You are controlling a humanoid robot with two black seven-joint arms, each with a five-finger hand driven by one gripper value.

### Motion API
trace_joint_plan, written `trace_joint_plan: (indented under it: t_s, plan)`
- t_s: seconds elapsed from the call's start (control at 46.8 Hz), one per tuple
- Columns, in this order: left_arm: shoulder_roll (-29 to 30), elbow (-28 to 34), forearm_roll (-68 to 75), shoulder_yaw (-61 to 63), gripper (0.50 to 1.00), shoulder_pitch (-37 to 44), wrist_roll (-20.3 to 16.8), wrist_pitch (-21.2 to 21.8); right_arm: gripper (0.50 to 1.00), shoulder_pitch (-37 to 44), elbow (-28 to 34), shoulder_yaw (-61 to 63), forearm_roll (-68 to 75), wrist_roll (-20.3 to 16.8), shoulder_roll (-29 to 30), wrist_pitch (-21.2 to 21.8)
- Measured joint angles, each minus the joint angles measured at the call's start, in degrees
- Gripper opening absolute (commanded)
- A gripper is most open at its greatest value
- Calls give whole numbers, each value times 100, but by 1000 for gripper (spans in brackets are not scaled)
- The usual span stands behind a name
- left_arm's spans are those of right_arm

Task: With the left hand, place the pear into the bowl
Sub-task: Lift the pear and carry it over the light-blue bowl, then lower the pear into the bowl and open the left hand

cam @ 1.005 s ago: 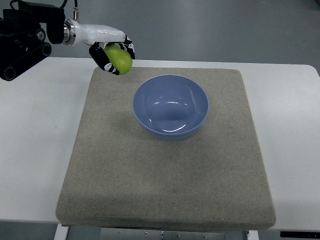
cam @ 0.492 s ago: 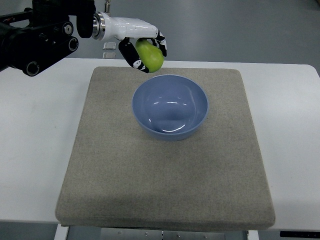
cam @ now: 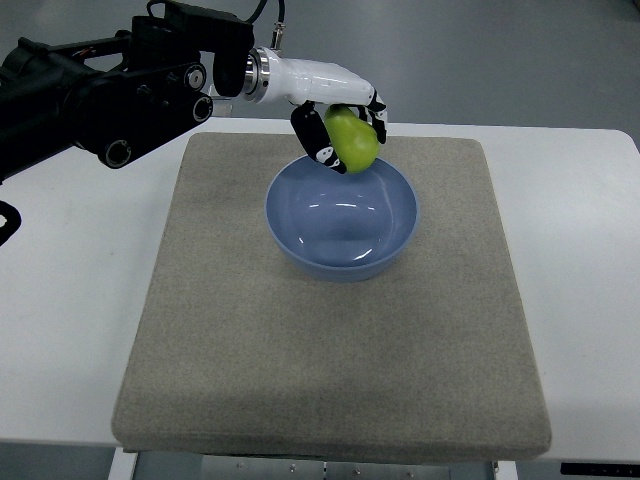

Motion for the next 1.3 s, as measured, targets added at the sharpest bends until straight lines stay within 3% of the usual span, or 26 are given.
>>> trace_joint_plan:
  t_s: [1.005, 1.07, 1.091, 1.241, 1.305]
  plan:
    - [-156, -229, 59, 133, 505, 441, -9, -210, 926, 0, 0, 0, 3, 0, 0, 0]
    - [-156, -229, 45, 132, 723, 441, -8, -188, 926, 0, 0, 0, 3, 0, 0, 0]
    - [-156, -229, 22, 132, 758, 444, -6, -180, 926, 0, 0, 0, 2, 0, 0, 0]
    - [-156, -240, -31, 118, 842, 449, -1, -159, 926, 0, 0, 0, 3, 0, 0, 0]
    - [-155, -267, -31, 114, 851, 461, -1, -159, 926, 0, 0, 0, 3, 0, 0, 0]
